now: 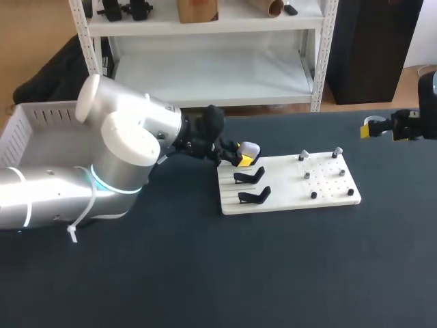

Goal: Pick up each earbud case from the left stands, insert the matching earbuds, close the lid, and place the case in the box.

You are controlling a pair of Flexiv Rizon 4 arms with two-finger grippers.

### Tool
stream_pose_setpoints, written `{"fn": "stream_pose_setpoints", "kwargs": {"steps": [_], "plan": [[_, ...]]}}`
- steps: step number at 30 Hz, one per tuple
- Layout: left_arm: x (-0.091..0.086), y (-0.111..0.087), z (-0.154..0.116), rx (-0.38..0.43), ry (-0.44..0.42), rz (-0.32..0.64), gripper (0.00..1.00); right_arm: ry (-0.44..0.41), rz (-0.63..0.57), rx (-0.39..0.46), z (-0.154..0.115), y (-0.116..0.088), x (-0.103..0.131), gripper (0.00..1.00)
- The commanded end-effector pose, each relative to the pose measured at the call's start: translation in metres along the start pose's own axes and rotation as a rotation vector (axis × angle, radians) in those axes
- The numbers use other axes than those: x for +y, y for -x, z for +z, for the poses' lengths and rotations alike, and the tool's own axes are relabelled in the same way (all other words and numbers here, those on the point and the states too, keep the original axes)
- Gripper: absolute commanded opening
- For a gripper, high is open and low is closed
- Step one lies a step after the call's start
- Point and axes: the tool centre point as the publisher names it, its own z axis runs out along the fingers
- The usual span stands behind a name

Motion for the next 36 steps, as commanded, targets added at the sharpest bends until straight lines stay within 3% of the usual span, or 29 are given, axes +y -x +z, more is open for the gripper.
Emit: {"fn": "stream_pose_setpoints", "kwargs": {"steps": [1,16,27,36], "plan": [[0.0,0.0,-0.001,-0.004,-0.006,0.005,0.0,0.002,-0.001,0.0,0.0,0.0,0.0,1.0],[-0.013,0.043,-0.044,-0.02,-0.035,0.081,0.0,0.002,-0.001,0.0,0.0,0.0,0.0,1.0],[-0.024,0.086,-0.036,0.019,-0.009,0.16,0.0,0.12,-0.082,0.077,0.064,-0.012,0.08,1.0],[-0.035,0.105,-0.024,0.008,-0.029,0.202,0.0,0.178,-0.12,0.116,0.088,-0.012,0.111,1.0]]}}
